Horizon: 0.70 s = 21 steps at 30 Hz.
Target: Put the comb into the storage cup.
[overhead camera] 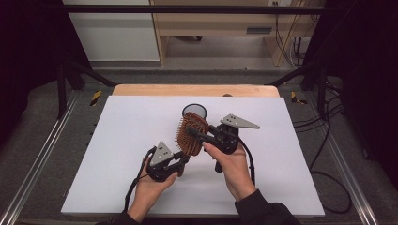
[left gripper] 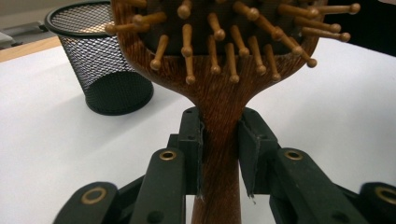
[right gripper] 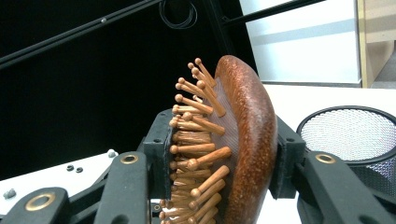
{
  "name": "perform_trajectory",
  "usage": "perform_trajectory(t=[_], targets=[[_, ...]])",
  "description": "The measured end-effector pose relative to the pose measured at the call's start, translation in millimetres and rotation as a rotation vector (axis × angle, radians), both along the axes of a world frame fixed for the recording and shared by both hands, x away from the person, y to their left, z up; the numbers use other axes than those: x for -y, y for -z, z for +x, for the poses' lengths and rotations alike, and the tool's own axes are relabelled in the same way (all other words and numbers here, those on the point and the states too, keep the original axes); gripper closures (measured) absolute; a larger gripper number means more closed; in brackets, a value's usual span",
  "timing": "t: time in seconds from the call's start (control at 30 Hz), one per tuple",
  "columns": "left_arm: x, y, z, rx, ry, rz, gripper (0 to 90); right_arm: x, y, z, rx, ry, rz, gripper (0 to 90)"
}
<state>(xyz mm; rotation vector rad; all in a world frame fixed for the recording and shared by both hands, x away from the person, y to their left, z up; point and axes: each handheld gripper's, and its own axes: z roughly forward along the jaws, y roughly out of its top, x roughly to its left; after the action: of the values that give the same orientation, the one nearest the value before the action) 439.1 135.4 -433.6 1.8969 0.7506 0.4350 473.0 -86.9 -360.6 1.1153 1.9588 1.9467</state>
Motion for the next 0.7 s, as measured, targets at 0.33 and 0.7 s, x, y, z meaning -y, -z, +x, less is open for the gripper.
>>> perform_trajectory(t=[0.33, 0.7], targets=[[-2.4, -0.8, 0.7, 0.006, -0.01, -0.017, 66.6, 5.0, -4.3, 4.0, -0.011, 0.019, 0.022, 52.8], [-19.2, -5.1, 2.6, 0.062, -0.104, -0.045, 37.3, 31.2, -9.5, 15.2, 0.006, 0.102, 0.034, 52.6]])
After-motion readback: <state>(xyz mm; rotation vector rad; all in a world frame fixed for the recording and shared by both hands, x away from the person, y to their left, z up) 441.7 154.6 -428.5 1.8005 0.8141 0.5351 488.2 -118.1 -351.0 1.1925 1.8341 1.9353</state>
